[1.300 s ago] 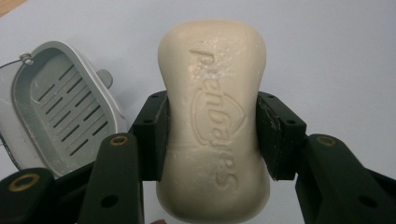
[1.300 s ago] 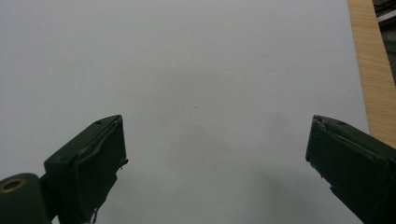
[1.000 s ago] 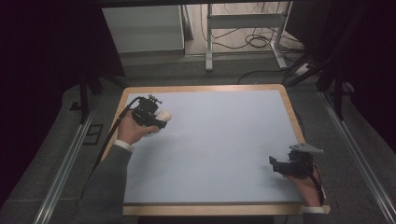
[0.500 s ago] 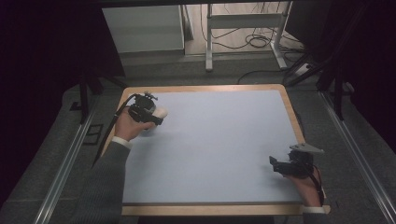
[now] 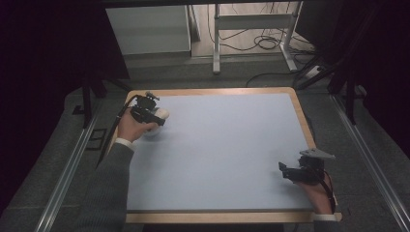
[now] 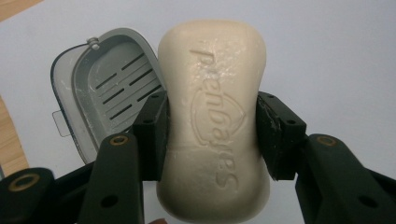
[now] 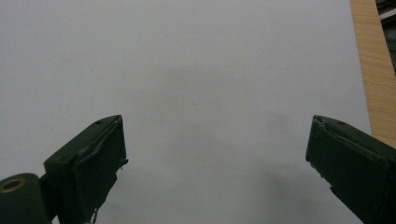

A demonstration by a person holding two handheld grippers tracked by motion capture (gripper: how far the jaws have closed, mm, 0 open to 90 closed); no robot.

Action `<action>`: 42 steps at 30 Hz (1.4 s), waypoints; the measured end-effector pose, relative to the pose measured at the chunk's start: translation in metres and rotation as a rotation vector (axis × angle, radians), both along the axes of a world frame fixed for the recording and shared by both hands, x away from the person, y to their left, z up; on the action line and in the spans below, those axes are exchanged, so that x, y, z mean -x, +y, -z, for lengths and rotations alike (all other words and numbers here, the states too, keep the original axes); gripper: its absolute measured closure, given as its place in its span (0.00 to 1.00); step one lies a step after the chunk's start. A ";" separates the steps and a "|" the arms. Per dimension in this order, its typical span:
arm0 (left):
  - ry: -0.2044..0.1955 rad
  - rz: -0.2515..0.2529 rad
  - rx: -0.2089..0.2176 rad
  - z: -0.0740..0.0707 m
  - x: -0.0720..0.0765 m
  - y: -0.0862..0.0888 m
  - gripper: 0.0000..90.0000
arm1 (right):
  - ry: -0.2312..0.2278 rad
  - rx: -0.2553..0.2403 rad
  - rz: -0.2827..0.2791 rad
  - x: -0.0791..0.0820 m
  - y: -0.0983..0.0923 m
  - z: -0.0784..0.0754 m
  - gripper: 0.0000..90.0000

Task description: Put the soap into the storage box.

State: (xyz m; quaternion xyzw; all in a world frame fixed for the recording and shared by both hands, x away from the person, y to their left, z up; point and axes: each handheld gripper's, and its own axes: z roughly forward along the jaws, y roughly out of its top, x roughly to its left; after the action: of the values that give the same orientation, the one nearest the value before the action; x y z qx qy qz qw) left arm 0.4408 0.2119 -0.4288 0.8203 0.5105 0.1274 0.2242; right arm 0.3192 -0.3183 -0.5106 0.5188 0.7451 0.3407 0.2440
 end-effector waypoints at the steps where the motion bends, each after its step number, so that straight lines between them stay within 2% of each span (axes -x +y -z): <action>1: 0.000 -0.003 0.003 0.000 -0.001 0.000 0.55 | 0.002 -0.001 0.003 0.000 0.000 0.000 0.05; 14: 0.006 -0.059 0.009 0.008 -0.012 0.015 0.55 | -0.006 -0.004 0.000 0.000 -0.001 -0.001 0.05; 25: 0.043 -0.129 0.021 0.023 -0.029 0.031 0.55 | -0.015 -0.005 -0.007 0.001 -0.001 -0.002 0.05; 32: 0.057 -0.148 0.003 0.031 -0.034 0.030 0.55 | -0.017 -0.004 -0.006 0.001 -0.001 -0.002 0.05; 39: 0.063 -0.162 0.005 0.037 -0.038 0.028 0.55 | -0.014 0.000 -0.005 0.001 0.000 -0.001 0.05; 42: 0.068 -0.173 0.019 0.040 -0.040 0.029 0.55 | -0.022 0.003 -0.002 0.001 -0.001 -0.001 0.05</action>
State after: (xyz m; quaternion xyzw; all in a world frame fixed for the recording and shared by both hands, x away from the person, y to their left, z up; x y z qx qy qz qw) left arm 0.4805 0.2406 -0.4692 0.7748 0.5879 0.1135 0.2027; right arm 0.3178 -0.3194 -0.5092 0.5139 0.7434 0.3456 0.2526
